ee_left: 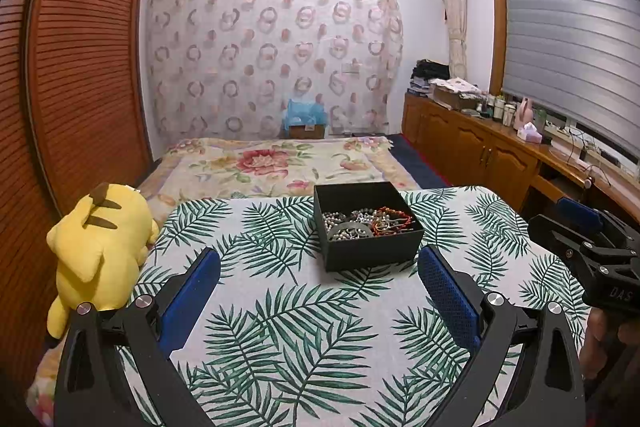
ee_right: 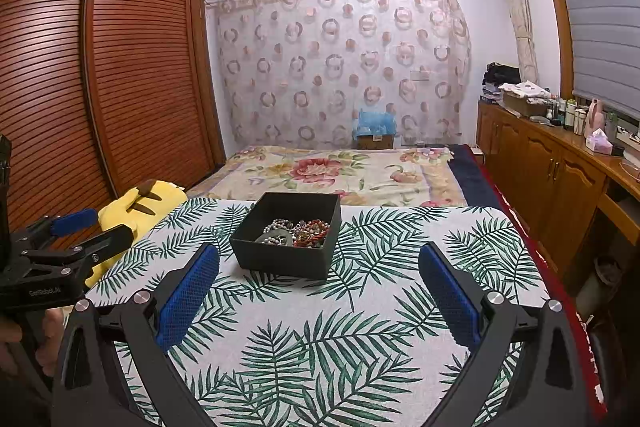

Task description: Organize jewelry

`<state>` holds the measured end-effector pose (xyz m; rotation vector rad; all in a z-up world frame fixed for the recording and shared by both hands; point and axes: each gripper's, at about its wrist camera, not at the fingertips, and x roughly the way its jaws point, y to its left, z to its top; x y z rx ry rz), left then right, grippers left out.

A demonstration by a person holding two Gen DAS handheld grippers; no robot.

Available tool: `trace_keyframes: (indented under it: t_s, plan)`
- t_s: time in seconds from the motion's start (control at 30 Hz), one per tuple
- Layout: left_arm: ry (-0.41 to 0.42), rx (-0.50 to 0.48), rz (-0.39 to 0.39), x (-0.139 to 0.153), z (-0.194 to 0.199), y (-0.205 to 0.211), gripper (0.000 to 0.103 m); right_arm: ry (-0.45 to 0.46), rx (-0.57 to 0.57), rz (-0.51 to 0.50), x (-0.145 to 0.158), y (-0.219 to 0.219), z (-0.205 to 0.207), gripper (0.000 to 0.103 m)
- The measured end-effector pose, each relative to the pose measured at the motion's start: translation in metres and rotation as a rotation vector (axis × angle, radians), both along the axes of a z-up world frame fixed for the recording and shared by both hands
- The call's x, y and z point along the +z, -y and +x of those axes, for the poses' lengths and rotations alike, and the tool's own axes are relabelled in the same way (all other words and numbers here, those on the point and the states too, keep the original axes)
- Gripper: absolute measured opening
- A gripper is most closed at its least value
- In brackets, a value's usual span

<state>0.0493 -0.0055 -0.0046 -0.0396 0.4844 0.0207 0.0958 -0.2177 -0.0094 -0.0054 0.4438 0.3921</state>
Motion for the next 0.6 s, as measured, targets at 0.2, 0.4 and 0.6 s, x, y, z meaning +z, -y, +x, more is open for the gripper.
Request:
trace_keyframes:
  t_s: [0.2, 0.4, 0.6]
  plan:
    - [0.000, 0.000, 0.002, -0.0004, -0.0002, -0.0001, 0.095, 0.000, 0.000, -0.001, 0.0003, -0.0002, 0.0000, 0.100]
    - [0.000, -0.001, 0.001, -0.0004, -0.0002, 0.0002, 0.095, 0.000, 0.001, 0.001, 0.0006, -0.0003, -0.0001, 0.100]
    - [0.000, -0.004, 0.003, -0.0002, -0.0008, 0.0002, 0.095, 0.000, 0.000, 0.000, 0.0007, -0.0003, -0.0001, 0.100]
